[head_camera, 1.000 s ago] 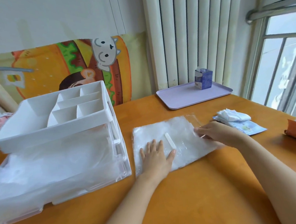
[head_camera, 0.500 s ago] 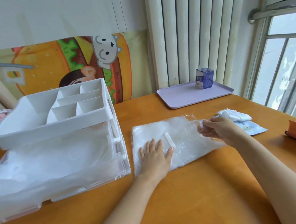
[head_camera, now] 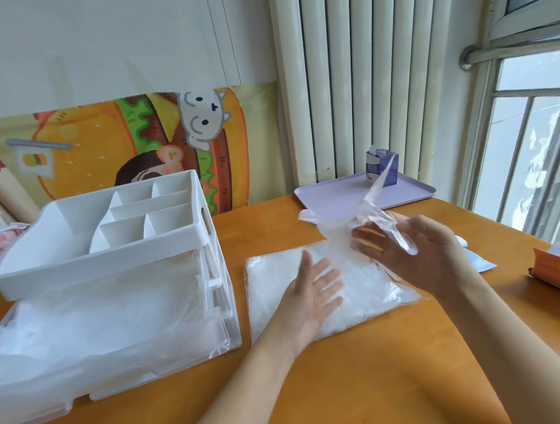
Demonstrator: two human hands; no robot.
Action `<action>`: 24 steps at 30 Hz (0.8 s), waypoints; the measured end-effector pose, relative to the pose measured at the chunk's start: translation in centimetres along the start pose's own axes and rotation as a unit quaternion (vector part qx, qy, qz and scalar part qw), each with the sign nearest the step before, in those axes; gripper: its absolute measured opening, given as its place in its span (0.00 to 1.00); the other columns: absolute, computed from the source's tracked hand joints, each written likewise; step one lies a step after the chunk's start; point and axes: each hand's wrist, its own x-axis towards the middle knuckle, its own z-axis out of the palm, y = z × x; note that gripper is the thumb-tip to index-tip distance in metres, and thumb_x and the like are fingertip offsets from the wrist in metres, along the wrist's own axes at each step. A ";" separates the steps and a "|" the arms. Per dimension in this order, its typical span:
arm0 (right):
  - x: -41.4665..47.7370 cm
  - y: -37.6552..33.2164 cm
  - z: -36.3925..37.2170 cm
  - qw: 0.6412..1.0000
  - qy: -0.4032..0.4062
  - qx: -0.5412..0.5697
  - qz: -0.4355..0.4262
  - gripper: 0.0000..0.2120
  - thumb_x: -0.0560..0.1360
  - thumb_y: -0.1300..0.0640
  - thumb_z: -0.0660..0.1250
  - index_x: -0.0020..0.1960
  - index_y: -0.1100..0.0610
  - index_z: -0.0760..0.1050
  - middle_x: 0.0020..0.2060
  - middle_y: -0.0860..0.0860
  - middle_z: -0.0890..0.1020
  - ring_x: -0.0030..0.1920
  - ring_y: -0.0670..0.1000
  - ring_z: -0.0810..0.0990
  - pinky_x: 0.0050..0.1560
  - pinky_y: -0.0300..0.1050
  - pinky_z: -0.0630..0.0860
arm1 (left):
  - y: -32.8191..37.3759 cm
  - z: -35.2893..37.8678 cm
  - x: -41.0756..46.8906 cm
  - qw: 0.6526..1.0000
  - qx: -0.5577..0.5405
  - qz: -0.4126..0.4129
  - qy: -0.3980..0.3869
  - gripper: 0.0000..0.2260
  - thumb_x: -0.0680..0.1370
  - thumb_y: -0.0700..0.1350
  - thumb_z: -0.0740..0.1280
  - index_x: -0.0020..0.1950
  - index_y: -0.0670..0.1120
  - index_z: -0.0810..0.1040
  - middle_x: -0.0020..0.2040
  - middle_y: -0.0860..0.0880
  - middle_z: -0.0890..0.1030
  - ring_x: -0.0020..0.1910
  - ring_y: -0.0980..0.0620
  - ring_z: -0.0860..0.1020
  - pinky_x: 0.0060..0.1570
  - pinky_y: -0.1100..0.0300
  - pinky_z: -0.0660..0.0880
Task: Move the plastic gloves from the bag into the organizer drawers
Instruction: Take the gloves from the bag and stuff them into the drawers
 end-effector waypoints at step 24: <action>-3.7 -4.9 3.1 0.949 -0.077 -0.260 0.161 0.29 0.78 0.35 0.53 0.65 0.54 0.76 0.61 0.60 0.78 0.61 0.57 0.77 0.64 0.51 0.72 | 7.9 5.4 -11.8 0.937 0.249 0.223 -0.098 0.05 0.78 0.35 0.66 0.47 0.38 0.81 0.42 0.47 0.83 0.46 0.52 0.83 0.51 0.66 0.76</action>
